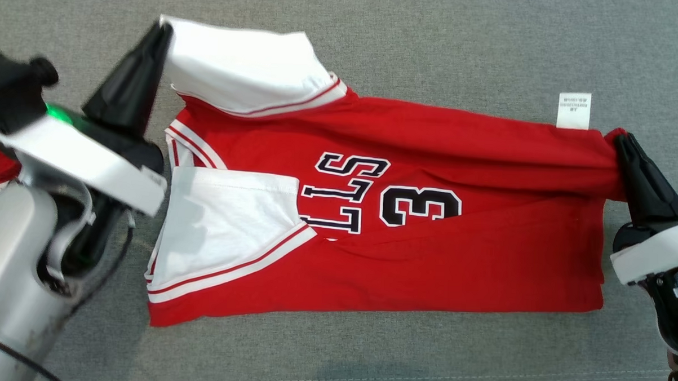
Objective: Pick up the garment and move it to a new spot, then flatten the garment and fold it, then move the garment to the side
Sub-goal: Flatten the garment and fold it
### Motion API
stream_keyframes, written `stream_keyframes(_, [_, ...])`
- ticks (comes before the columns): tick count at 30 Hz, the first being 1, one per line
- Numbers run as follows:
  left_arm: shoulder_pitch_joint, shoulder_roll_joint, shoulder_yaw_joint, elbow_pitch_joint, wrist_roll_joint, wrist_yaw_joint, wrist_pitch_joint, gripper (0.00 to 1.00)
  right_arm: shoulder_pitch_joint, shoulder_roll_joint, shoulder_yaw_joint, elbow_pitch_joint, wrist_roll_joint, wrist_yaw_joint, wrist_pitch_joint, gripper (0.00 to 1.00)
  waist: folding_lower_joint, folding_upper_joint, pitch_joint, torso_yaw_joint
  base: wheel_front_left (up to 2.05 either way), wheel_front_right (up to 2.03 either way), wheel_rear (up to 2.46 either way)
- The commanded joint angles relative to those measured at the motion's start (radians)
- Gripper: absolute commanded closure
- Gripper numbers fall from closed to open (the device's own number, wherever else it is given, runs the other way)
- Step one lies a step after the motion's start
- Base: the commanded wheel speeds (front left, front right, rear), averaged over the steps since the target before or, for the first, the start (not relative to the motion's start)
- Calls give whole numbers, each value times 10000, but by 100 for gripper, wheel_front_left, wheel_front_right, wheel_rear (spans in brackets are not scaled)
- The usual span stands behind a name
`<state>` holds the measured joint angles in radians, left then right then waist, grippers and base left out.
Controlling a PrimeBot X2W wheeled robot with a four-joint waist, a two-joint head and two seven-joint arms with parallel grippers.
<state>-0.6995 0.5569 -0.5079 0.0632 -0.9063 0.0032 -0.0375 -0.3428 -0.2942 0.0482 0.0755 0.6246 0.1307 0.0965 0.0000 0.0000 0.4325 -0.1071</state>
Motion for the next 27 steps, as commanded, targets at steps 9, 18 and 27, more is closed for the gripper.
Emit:
stream_keyframes(9, [3373,349,261,-2540,207,1577,-1046,100,1327,-350,40,-395,-1344,0,-1687,100,0,0,-177,407,0,0,0])
stream_keyframes(18, [4624,29,122,-2921,-337,1806,-1239,100,1811,-924,275,40,-3080,0,-3305,100,0,0,-302,670,0,0,0])
stream_keyframes(27, [5304,-57,-67,-2586,-687,1858,-1137,100,2926,-1148,404,-995,-3920,0,-3578,100,0,0,-524,818,0,0,0])
